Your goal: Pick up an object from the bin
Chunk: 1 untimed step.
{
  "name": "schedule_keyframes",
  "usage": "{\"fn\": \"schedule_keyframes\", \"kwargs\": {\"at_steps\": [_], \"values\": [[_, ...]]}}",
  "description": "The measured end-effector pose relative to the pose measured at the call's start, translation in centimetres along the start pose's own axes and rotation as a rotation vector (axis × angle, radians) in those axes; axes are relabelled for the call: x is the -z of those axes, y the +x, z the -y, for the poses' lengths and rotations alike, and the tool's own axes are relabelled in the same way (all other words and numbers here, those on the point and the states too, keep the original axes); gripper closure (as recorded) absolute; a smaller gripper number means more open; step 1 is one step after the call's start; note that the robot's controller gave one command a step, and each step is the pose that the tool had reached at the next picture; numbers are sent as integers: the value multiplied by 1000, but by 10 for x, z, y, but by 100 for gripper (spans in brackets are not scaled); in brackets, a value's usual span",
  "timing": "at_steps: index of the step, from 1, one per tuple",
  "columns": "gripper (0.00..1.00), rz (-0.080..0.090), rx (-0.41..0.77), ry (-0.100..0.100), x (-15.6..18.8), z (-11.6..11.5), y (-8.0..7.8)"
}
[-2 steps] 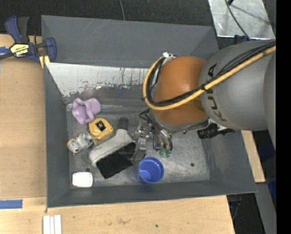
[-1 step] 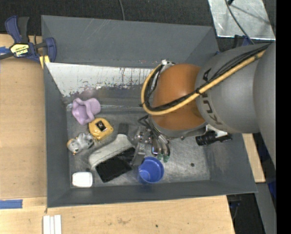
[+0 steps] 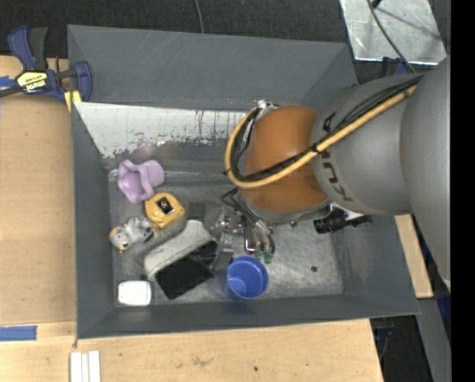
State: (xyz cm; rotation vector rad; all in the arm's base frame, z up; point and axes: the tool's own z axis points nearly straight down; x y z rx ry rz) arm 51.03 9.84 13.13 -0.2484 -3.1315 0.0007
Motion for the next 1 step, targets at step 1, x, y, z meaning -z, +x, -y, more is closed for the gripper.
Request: {"fn": "schedule_keyframes", "kwargs": {"at_steps": [1], "values": [[100, -8, -3, 3, 41, 5, 3]]}}
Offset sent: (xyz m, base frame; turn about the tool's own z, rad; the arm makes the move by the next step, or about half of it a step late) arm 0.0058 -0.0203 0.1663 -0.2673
